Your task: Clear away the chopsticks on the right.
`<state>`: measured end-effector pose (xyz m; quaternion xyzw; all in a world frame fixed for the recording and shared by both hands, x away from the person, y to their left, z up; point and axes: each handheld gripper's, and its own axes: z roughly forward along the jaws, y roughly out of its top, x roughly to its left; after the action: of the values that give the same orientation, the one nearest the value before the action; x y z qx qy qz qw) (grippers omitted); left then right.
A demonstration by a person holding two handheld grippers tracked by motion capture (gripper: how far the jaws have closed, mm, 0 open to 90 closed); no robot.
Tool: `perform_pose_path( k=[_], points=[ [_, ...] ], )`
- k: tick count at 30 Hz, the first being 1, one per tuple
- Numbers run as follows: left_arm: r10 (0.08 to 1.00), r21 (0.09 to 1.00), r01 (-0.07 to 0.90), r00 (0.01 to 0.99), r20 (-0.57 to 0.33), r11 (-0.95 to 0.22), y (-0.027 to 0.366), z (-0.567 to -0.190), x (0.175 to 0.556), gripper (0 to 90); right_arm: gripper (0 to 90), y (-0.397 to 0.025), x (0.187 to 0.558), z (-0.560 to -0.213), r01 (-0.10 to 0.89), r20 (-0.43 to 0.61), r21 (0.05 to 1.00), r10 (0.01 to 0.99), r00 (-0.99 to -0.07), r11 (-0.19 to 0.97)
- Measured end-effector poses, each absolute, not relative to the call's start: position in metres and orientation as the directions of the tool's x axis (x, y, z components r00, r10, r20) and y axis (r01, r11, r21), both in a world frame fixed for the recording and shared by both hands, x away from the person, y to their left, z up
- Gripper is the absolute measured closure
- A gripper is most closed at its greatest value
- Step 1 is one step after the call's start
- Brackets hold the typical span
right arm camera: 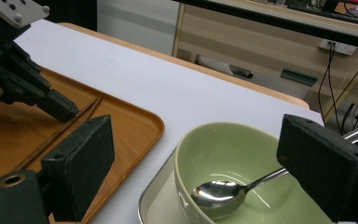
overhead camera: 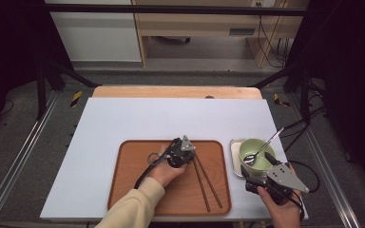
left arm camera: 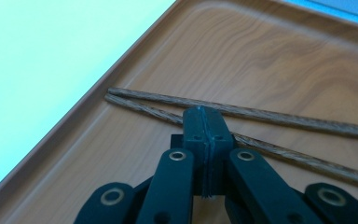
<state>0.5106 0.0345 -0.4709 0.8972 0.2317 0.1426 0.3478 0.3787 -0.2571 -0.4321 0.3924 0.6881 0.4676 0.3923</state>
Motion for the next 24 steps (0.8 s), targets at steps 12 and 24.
perform_pose_path(
  k=[12,24],
  points=[
    [0.485,0.696,0.294,0.870,0.089,-0.655,0.015,-0.472,0.510,89.5,11.6,-0.257,0.380,-0.433,0.181,-0.168,0.950,0.907,-0.385,0.253],
    [0.419,0.678,0.265,0.906,0.069,-0.685,0.014,-0.470,0.481,89.4,11.5,-0.257,0.380,-0.433,0.189,-0.170,0.947,0.906,-0.388,0.259]
  ],
)
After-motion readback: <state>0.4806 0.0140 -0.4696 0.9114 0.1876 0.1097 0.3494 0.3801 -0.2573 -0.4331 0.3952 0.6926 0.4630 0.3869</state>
